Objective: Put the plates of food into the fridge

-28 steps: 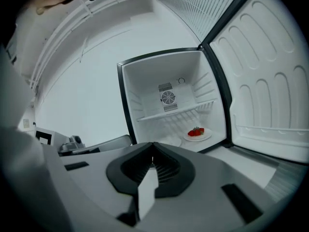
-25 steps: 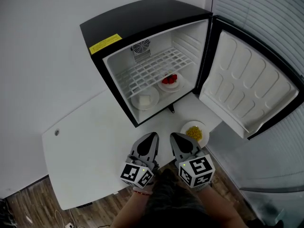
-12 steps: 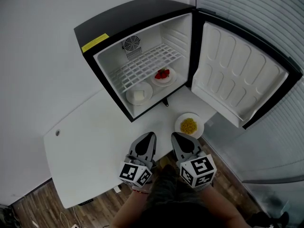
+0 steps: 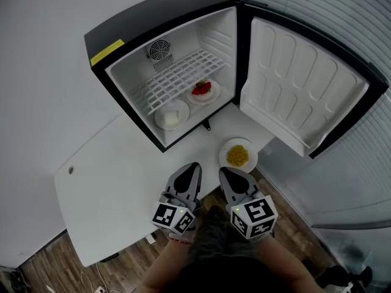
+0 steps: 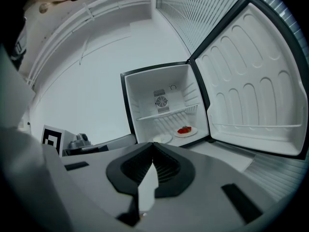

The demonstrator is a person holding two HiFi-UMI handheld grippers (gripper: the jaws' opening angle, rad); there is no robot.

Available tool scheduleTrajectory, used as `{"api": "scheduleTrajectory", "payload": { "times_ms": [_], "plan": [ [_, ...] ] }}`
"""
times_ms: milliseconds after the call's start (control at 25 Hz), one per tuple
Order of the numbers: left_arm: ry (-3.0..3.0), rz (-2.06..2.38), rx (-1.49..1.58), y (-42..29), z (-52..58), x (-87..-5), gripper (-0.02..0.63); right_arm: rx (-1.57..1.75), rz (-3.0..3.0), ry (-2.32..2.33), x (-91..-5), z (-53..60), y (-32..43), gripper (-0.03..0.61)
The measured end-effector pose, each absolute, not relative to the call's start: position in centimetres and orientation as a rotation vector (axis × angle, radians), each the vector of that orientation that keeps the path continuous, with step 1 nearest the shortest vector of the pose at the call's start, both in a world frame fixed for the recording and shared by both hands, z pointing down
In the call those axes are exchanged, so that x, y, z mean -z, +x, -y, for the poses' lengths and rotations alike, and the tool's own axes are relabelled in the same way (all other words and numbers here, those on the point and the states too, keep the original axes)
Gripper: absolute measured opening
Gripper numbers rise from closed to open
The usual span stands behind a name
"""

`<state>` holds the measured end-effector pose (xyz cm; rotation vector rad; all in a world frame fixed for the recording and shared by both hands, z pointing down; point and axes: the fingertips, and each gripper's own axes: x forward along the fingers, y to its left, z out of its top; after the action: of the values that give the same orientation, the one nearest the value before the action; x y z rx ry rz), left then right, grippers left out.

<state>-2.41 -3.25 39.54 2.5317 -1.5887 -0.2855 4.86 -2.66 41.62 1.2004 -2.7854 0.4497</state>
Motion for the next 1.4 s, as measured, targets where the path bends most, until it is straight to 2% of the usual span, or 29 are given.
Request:
{"api": "scheduleTrajectory", "payload": {
  "times_ms": [320,600,720,880,1160,1400],
  "plan": [
    [2.517,1.510,0.265,-0.2,4.7,-42.0,0.006,-0.517,2.664,1.276,-45.8,2.9,7.5,0.008],
    [2.519,1.412,0.238,2.9,5.8,-45.4,0.006,-0.757,2.500,1.423,-50.9,3.9,12.3,0.011],
    [2.516,1.389,0.241,4.1,6.1,-46.4,0.006,-0.922,2.439,1.482,-53.1,4.6,14.2,0.094],
    [2.511,1.363,0.242,5.6,6.3,-47.4,0.006,-1.154,2.369,1.543,-56.0,6.3,16.0,0.142],
    [2.514,1.337,0.222,6.6,6.1,-48.4,0.006,-1.563,2.279,1.588,-59.8,8.8,16.4,0.156],
    [2.507,1.351,0.210,5.9,6.1,-48.7,0.006,-1.770,2.284,1.503,-60.8,9.4,14.7,0.155]
  ]
}}
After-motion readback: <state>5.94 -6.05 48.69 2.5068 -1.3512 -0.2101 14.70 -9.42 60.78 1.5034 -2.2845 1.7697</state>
